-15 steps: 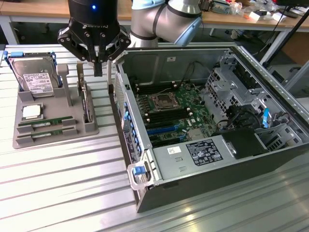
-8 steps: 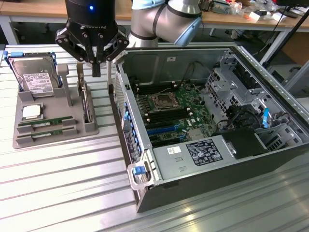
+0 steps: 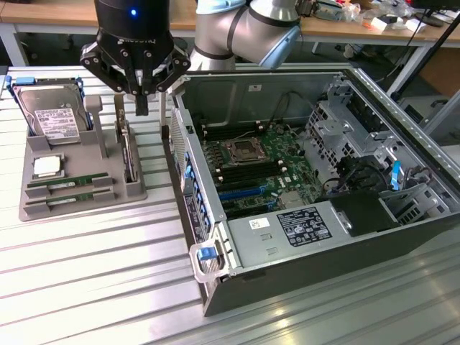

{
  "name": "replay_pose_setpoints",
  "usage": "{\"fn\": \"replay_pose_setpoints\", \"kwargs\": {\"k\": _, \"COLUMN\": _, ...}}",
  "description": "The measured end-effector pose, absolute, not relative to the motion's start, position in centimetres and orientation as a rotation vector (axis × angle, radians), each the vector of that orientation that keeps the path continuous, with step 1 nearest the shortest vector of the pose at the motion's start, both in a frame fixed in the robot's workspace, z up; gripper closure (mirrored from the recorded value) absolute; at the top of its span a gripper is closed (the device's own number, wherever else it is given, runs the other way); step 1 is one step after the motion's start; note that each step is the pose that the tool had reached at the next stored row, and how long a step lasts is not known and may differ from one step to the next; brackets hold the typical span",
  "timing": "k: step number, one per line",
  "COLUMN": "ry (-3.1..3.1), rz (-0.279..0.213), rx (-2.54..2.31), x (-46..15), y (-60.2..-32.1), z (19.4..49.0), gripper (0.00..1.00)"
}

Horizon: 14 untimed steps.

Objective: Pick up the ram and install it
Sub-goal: 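Reach for the ram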

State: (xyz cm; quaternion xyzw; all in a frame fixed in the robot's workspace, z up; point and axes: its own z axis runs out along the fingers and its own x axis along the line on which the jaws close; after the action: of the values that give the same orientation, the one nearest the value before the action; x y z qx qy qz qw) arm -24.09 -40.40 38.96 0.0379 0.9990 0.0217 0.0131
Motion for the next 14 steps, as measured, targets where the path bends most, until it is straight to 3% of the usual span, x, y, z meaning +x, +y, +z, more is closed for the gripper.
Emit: {"fn": "replay_pose_setpoints", "kwargs": {"k": 14, "ry": 3.113, "rz": 0.068, "rx": 0.118, "x": -26.7, "y": -40.5, "z": 38.9, "gripper": 0.89}}
